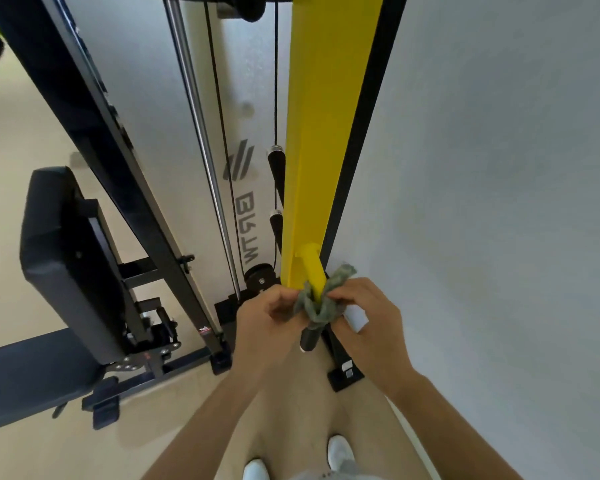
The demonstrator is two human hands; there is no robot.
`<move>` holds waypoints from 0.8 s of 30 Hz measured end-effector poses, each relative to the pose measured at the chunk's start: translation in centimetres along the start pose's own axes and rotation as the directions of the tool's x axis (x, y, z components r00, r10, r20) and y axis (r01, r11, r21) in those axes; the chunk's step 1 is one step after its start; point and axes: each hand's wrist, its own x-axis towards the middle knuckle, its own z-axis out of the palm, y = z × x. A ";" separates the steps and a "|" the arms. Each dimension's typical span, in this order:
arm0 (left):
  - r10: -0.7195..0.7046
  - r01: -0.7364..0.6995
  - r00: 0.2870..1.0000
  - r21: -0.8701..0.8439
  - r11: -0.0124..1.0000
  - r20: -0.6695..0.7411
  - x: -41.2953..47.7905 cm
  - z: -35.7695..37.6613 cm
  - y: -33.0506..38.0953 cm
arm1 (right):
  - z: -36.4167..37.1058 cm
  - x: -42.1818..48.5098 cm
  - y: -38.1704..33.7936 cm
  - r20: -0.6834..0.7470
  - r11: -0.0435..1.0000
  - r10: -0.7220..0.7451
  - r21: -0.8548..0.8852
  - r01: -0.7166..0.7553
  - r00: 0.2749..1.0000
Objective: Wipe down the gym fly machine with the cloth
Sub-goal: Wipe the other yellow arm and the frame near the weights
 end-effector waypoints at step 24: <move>0.138 -0.210 0.929 -0.181 0.961 -0.343 5.4 0.4 6.1 | 2.8 8.6 -2.1 -0.184 0.908 0.273 0.374 -0.190 0.944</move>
